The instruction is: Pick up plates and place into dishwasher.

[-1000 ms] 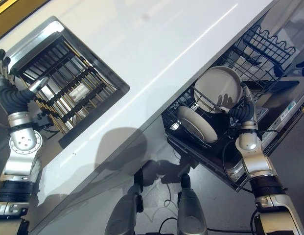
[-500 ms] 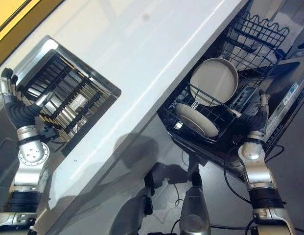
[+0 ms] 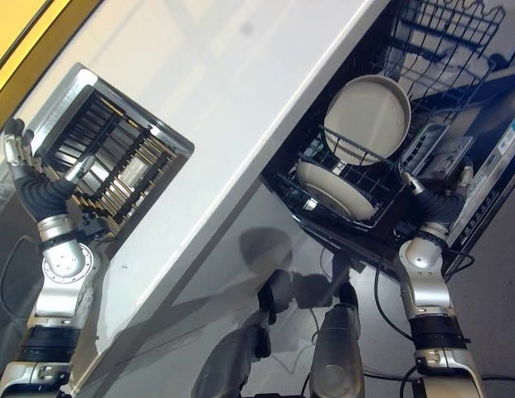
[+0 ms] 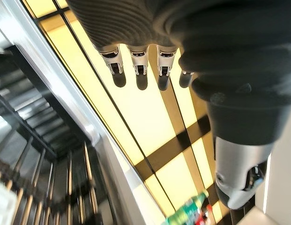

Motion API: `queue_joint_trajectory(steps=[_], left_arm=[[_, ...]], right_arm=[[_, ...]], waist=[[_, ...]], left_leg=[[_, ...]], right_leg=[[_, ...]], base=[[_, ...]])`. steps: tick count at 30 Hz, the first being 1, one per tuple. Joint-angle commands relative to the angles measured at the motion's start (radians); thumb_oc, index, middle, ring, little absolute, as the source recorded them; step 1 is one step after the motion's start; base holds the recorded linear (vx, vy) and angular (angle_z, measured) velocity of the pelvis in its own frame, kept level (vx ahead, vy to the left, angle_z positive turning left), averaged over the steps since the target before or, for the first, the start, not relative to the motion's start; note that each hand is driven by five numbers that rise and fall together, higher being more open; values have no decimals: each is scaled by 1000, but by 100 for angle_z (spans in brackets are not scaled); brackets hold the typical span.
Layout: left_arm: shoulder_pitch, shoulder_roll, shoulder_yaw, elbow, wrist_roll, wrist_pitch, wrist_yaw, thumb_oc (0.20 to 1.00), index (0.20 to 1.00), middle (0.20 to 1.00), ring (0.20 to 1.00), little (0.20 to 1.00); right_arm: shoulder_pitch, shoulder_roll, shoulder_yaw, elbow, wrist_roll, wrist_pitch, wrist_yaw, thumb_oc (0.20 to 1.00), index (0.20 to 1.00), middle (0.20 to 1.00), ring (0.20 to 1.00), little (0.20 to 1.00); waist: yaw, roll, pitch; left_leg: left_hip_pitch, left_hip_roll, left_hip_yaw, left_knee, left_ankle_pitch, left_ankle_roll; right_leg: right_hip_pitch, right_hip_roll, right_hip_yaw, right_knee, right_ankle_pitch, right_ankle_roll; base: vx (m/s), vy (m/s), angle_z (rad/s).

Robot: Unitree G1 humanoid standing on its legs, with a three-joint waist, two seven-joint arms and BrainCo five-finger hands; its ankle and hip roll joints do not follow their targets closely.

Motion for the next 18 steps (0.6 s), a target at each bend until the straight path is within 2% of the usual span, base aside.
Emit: queue_joint_trajectory(steps=[1,8,15,18], left_arm=[[-54,-75,-35,9,-18,-11,40,1000,1000,1000,1000,1000],[-74,-78,-45,6,-25,12,40,1000,1000,1000,1000,1000],[-103,-65,-58,11,-28,32,50,1000,1000,1000,1000,1000],[-107,-53,-61,-1,-24,29,66,1000,1000,1000,1000,1000]], right_arm=[[-90,37,7,3,71,-77,28,1000,1000,1000,1000,1000],[-135,60,26,66,177,-126,91,1000,1000,1000,1000,1000],[-160,92,20,116,214,-172,35,1000,1000,1000,1000,1000],[-154,107,29,108,198,-201,-3,1000,1000,1000,1000,1000]], waist=[[-24,-63,46],[-11,-56,63],[3,-57,73],[8,-56,73]], left_leg=[[34,51,-51,181,-150,-50],[11,37,-54,190,-148,-49],[-12,37,-37,190,-139,-44],[-7,40,-30,186,-132,-43]], right_leg=[[87,-102,29,-317,234,5],[69,-119,29,-310,241,12],[49,-127,15,-290,238,17],[48,-116,0,-271,225,6]], base=[[6,81,3],[4,68,4],[-7,13,2],[-11,-30,1]])
